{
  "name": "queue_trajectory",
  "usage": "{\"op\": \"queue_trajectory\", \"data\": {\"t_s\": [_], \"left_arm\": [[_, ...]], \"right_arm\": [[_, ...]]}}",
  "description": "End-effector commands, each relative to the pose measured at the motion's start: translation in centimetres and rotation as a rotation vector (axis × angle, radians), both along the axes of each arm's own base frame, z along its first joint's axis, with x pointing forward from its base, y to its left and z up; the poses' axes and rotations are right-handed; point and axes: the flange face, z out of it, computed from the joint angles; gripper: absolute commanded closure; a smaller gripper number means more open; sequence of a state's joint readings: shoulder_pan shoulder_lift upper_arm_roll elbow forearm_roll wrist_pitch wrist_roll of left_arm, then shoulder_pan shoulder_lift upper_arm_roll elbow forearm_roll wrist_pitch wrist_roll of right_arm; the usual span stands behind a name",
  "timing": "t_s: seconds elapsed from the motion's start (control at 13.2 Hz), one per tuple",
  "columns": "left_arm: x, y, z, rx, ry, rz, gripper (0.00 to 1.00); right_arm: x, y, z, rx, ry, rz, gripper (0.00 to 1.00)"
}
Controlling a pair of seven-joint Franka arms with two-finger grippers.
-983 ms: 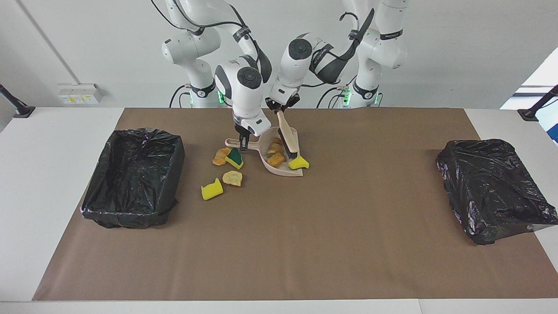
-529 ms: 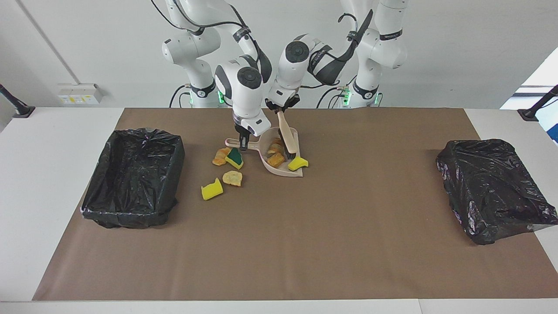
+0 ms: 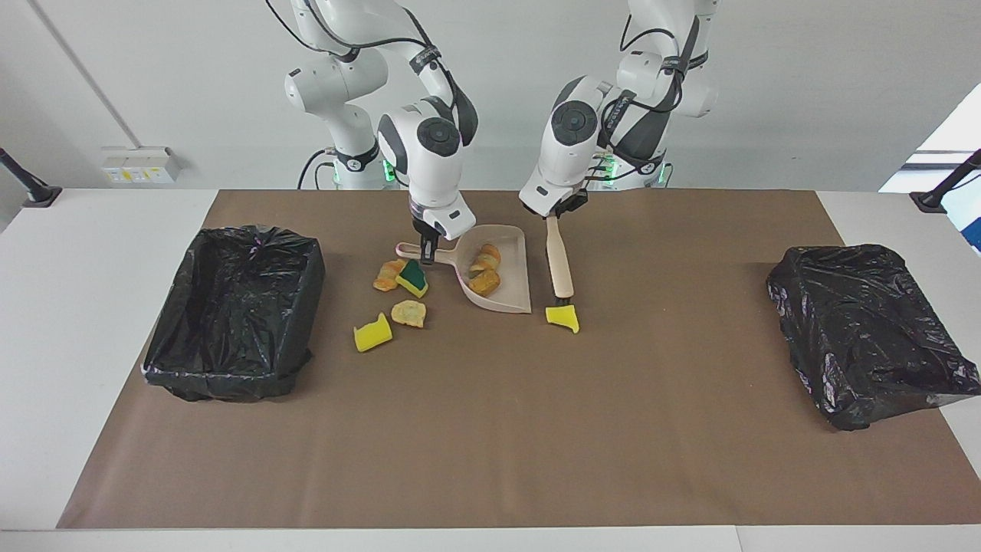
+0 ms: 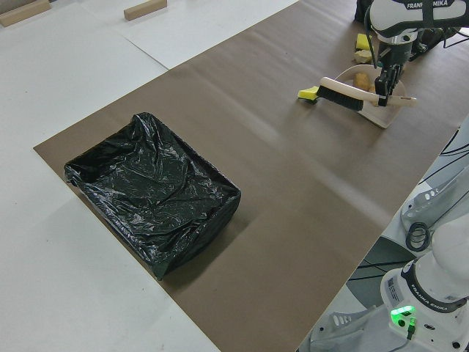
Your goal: Sweep and dump trash in bin
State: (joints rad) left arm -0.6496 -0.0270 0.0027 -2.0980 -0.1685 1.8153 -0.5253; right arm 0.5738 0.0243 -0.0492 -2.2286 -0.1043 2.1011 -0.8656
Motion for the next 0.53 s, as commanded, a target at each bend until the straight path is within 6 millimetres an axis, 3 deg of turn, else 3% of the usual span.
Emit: {"op": "queue_trajectory", "data": {"t_s": [0.0,0.23,0.45], "left_arm": [[2.7,4.3,3.7,-0.050,-0.040,-0.076,1.00],[6.1,8.6,3.0,-0.066,-0.082,-0.201,1.00],[10.3,10.1,-1.7,-0.020,-0.165,-0.257,1.00]], "right_arm": [[-1.2,-0.4,0.3,-0.038,-0.008,-0.147,1.00],[-1.7,0.2,0.5,-0.039,-0.011,-0.169,1.00],[-1.6,0.4,0.4,-0.031,-0.016,-0.168,1.00]]}}
